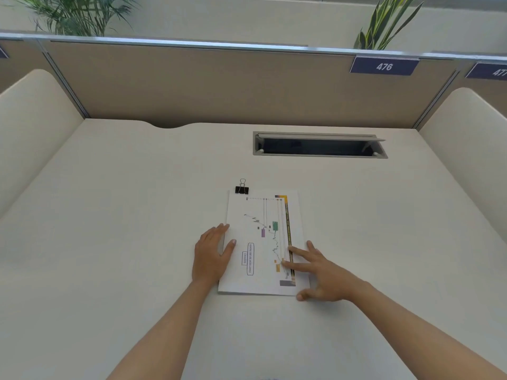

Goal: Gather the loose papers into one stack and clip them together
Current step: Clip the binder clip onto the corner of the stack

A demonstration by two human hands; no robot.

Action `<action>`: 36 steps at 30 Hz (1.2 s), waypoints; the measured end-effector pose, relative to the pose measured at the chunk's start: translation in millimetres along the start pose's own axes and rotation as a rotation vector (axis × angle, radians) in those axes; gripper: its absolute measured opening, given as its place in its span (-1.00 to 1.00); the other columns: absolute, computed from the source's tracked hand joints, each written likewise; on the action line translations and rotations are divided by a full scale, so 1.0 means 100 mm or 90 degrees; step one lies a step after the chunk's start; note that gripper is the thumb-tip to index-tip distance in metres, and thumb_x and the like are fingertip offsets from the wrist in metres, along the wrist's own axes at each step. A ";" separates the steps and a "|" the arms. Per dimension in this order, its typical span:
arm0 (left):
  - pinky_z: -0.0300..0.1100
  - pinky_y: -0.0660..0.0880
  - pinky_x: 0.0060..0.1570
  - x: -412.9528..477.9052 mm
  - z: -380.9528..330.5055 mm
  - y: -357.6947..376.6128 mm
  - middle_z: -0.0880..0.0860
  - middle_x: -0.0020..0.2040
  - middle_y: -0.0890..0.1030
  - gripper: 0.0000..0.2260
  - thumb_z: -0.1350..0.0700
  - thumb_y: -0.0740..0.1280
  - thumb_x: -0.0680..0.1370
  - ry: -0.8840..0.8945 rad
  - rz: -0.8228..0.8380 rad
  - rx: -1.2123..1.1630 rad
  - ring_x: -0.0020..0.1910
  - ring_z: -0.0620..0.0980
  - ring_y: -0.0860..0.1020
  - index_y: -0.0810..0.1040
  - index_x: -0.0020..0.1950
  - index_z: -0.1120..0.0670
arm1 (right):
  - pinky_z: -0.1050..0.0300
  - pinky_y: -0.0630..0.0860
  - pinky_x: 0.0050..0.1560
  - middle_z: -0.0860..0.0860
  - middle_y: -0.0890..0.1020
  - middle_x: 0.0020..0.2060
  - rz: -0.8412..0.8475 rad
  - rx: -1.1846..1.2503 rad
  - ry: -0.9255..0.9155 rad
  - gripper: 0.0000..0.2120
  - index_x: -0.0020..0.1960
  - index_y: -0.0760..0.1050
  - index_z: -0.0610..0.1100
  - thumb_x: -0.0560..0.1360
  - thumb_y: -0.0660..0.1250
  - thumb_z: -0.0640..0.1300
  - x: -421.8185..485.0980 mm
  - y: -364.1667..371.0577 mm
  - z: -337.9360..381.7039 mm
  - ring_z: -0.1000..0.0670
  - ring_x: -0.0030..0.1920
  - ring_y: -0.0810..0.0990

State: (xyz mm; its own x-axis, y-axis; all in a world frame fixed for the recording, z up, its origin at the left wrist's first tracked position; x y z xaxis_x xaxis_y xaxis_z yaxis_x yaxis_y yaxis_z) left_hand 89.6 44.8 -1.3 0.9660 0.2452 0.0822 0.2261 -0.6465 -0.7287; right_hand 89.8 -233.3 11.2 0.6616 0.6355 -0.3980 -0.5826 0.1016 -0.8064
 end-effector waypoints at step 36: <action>0.04 -0.05 0.50 0.24 0.16 0.03 0.03 0.56 0.11 -0.38 -0.20 -0.12 0.53 -0.052 -0.014 0.214 0.54 0.03 0.08 0.14 0.53 0.04 | 0.14 0.04 0.48 0.02 0.17 0.52 -0.269 0.019 0.032 -0.51 0.52 0.14 -0.10 0.63 0.06 0.02 1.55 -0.32 0.76 0.00 0.53 0.10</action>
State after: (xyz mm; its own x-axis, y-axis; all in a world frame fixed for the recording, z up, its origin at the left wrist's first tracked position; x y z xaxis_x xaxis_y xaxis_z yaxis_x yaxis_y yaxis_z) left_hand 111.8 60.5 -12.9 0.9448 0.3229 0.0553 0.1797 -0.3697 -0.9116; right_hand 175.6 -80.0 8.4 0.8665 0.4959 -0.0566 -0.2686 0.3677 -0.8903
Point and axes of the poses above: each hand's wrist, its own x-axis towards the middle knuckle, its own y-axis out of the palm, z = x × y, the point moved 7 cm from there along x, towards the middle knuckle
